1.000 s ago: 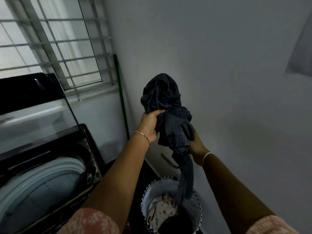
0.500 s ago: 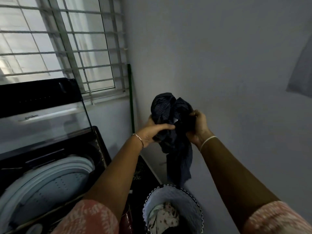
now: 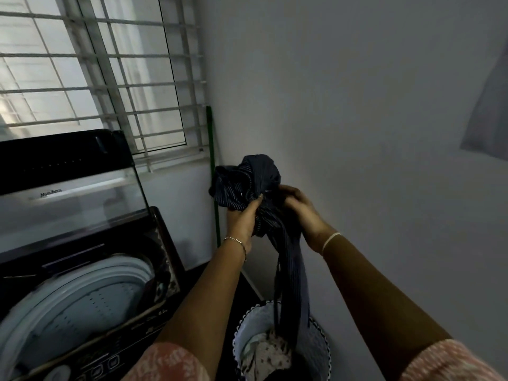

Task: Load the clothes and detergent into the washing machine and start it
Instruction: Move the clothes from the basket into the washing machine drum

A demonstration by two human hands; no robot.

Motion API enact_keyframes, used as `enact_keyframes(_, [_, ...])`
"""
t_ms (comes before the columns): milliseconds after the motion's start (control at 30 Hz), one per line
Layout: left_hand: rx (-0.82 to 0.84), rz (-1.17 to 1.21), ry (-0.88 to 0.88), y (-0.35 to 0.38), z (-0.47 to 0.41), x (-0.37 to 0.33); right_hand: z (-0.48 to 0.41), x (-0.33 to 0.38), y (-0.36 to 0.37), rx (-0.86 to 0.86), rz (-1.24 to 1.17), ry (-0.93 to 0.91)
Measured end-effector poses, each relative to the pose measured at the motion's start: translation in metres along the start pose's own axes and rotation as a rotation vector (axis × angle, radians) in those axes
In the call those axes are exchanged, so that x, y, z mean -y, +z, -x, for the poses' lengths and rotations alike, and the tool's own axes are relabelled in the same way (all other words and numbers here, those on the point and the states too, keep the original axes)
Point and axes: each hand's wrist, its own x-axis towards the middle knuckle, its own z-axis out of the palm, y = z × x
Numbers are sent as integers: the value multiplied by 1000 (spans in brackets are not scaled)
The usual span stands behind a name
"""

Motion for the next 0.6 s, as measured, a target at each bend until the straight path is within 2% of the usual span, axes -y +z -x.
enact_keyframes(67, [-23,81,-59,-3,-1,-1,9,-19,-6,27,145,-16])
enact_keyframes(200, [-24,198,-146,-6,-5,-5,15,-49,-4,52,243,89])
enact_keyframes(267, [8,237,-197,-7,-4,-7,15,-59,1,-35,517,85])
enact_keyframes(333, [26,272,-242,-6,-5,-9,14,-69,5,-128,726,-6])
enact_keyframes(433, [58,328,-288,-4,-4,-15,16,-69,10,-410,656,-72])
enact_keyframes(533, [88,369,-312,-8,-5,-23,12,-61,4,-701,484,98])
enact_keyframes(600, [115,355,-362,-14,-4,-32,7,-58,-7,-726,330,218])
